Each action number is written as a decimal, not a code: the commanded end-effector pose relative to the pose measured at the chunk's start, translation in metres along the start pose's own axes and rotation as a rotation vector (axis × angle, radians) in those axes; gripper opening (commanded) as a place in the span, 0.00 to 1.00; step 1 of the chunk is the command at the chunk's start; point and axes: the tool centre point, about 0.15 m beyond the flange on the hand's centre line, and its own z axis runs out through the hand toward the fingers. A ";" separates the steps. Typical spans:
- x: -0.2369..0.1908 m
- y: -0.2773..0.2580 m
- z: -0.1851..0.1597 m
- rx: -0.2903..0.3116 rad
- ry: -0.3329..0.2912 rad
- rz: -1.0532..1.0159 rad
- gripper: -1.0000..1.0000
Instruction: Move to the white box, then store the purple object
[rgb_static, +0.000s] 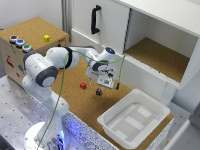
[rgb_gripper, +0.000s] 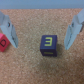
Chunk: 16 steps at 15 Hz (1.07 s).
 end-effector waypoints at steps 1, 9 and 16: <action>0.017 0.002 0.034 -0.113 -0.028 0.053 1.00; 0.028 -0.009 0.047 -0.177 -0.040 0.116 0.00; 0.015 -0.007 0.052 -0.157 -0.052 0.136 0.00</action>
